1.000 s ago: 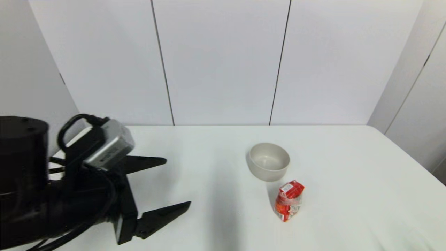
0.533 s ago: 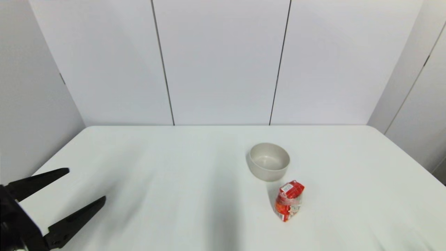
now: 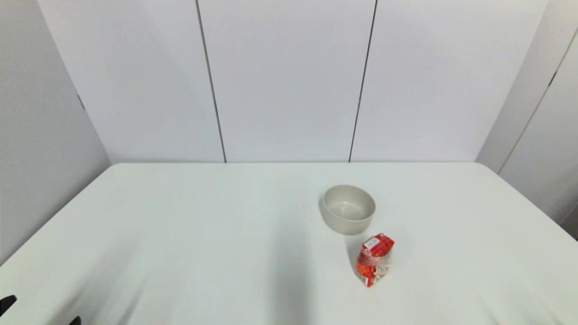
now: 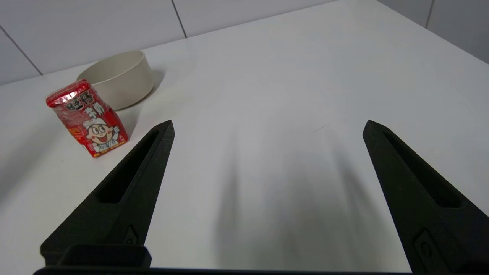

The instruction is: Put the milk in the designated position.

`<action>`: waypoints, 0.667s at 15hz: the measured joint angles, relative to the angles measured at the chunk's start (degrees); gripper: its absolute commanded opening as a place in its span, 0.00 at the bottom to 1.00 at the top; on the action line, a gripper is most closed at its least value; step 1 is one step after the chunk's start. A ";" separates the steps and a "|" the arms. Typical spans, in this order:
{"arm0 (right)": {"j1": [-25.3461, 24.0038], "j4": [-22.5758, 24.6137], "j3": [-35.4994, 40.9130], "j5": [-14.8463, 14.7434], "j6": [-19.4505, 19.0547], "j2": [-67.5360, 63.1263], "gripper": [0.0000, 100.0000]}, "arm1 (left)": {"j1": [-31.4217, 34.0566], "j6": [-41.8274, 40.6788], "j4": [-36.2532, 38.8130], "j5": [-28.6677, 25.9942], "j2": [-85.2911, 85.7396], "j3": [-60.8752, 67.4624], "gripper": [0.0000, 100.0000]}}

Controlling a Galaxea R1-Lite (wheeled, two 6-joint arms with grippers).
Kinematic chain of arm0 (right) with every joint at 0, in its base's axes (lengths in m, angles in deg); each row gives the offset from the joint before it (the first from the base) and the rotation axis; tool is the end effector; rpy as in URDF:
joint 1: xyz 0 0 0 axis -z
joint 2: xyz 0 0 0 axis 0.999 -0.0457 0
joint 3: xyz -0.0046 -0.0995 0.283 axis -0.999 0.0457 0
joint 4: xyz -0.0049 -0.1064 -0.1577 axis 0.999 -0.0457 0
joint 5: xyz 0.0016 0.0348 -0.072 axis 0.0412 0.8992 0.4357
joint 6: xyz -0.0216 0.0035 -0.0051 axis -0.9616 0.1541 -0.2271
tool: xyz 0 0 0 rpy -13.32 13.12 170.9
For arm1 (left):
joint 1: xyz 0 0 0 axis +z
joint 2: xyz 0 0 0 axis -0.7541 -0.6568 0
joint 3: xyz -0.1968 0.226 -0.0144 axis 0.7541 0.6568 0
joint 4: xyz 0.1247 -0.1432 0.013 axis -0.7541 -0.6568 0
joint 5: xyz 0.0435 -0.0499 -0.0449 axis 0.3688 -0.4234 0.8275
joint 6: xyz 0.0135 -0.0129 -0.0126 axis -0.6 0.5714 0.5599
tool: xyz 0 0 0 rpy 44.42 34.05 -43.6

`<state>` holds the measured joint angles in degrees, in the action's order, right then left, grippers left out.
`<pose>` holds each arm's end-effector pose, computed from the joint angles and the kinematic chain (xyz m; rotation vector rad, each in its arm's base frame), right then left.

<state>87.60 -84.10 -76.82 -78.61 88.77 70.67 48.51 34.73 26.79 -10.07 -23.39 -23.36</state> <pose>-0.0230 -0.0011 0.0741 0.2095 0.0071 -0.0613 0.0107 -0.0023 0.1055 0.1107 0.1228 -0.1134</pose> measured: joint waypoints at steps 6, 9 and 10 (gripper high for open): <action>-0.01 -0.02 0.00 0.00 0.00 0.00 1.00 | 0.39 0.66 -12.51 4.05 14.84 0.93 1.00; -0.01 -0.02 0.00 0.00 0.01 0.00 1.00 | 0.49 2.54 -11.96 4.17 19.10 1.04 1.00; 0.00 -0.02 0.00 -0.02 0.01 0.00 1.00 | 0.49 2.89 -11.91 4.17 19.71 1.05 1.00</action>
<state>87.60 -84.12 -76.82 -78.63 88.78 70.67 48.99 37.62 14.88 -5.90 -3.68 -22.31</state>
